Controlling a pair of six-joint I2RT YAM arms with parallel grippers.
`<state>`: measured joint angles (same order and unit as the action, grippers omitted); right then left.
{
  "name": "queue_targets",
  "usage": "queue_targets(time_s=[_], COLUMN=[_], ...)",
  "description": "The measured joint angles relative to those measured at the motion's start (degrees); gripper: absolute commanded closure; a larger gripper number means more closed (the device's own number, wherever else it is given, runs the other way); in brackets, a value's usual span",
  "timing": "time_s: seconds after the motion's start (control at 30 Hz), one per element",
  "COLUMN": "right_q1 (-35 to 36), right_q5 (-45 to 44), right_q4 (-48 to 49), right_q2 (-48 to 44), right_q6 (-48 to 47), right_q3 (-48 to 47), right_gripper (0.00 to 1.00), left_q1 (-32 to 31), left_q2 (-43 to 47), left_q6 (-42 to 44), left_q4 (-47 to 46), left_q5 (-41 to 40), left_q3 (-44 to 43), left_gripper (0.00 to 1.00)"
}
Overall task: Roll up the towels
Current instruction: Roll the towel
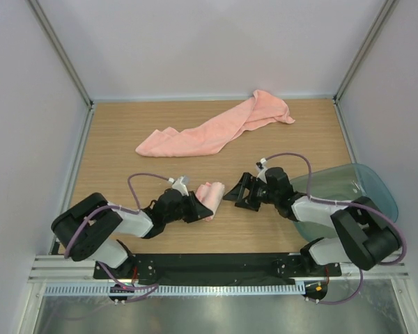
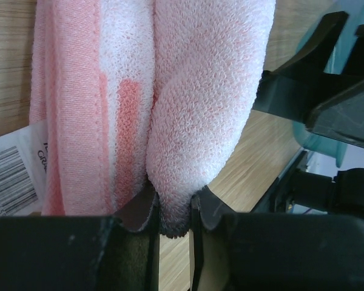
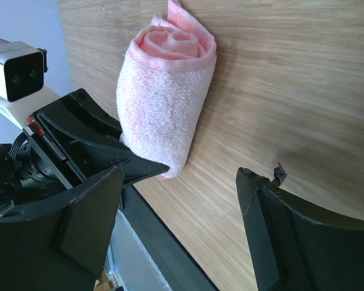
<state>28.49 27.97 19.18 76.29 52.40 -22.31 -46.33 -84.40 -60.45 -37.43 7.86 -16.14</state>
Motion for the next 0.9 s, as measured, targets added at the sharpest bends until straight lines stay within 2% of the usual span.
queue_targets(time_s=[0.27, 0.33, 0.57, 0.9], right_q1=[1.16, 2.14, 4.7, 7.28], right_q5=[1.11, 1.01, 0.66, 0.11], right_q4=[13.68, 16.11, 23.12, 29.59], right_q2=[11.58, 13.75, 21.81, 27.78], right_q6=[2.19, 2.21, 2.91, 3.82], right_q3=[0.22, -0.5, -4.33, -7.1], right_gripper=[0.21, 0.21, 0.36, 0.42], left_q1=[3.89, 4.26, 6.49, 9.62], left_q2=[-6.91, -7.61, -8.35, -11.23], left_q6=[-5.31, -6.03, -8.61, -9.77], left_q4=[-12.96, -14.36, -16.61, -21.4], left_q5=[6.36, 6.93, 9.29, 13.77], left_q3=[2.56, 2.86, 4.2, 5.62], left_gripper=[1.0, 1.0, 1.0, 1.0])
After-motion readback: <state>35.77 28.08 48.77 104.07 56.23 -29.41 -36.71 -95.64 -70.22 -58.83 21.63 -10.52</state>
